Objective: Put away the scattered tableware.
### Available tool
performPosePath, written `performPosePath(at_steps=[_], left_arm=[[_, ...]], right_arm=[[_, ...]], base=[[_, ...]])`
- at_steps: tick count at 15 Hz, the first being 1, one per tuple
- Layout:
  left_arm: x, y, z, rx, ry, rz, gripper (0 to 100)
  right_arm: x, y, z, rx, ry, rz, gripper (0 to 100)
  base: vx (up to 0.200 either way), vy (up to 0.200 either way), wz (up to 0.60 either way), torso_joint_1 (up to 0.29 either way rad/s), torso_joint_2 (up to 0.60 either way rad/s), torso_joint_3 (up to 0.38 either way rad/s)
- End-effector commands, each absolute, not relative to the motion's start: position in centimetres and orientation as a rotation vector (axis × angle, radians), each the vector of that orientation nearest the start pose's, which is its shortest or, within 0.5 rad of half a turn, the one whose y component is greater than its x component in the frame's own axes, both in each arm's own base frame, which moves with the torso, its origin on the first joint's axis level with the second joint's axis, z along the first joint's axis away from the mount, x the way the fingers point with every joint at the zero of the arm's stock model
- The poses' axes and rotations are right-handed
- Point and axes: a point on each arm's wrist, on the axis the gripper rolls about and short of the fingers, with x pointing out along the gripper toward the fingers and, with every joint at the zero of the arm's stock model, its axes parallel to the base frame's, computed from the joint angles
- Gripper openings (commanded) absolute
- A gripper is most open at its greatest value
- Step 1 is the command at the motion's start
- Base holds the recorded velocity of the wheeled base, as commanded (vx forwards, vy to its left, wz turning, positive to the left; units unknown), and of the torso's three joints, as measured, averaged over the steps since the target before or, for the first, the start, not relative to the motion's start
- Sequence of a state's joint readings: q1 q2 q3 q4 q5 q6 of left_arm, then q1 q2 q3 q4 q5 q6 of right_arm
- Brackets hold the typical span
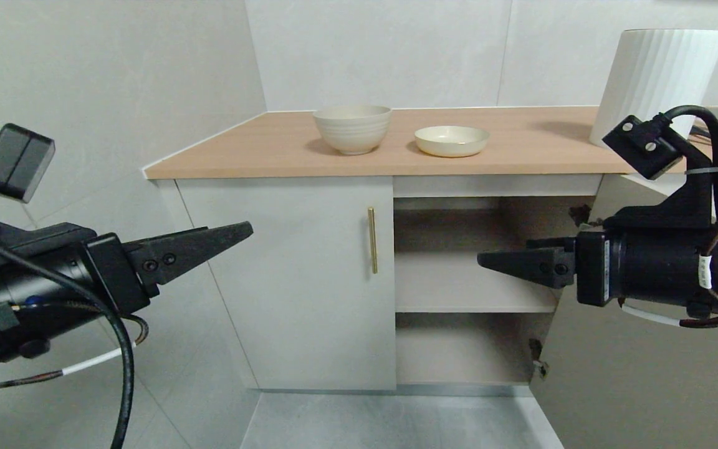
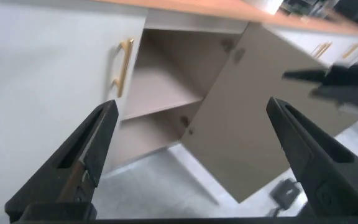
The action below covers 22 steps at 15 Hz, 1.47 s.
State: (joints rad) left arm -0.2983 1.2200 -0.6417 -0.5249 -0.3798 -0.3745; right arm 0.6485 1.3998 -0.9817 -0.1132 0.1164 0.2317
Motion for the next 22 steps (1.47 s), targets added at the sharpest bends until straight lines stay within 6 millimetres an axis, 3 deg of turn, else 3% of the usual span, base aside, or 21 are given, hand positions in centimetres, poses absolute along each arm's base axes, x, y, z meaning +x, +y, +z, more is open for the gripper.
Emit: performPosePath(at_steps=[1, 7, 19, 22], left_arm=[[18.0, -6.4, 24.3, -0.381, 0.195, -0.657, 100], [18.0, -6.1, 25.4, -0.381, 0.15, -0.639, 100], [18.3, -6.0, 25.2, -0.382, 0.159, -0.629, 100], [18.1, -5.8, 25.3, -0.385, 0.148, -0.606, 100]], right_arm=[[18.7, 14.4, 26.4, 0.133, 0.389, 0.703, 100], [18.4, 14.2, 26.5, 0.124, 0.391, 0.665, 100], [16.7, 13.1, 26.9, 0.137, 0.381, 0.713, 100], [16.5, 13.0, 27.0, 0.138, 0.377, 0.725, 100]], base=[[0.0, 0.0, 0.0, 0.0, 0.0, 0.0], [0.0, 0.0, 0.0, 0.0, 0.0, 0.0], [0.2, 0.0, 0.0, 0.002, 0.0, 0.002], [0.0, 0.0, 0.0, 0.0, 0.0, 0.0]])
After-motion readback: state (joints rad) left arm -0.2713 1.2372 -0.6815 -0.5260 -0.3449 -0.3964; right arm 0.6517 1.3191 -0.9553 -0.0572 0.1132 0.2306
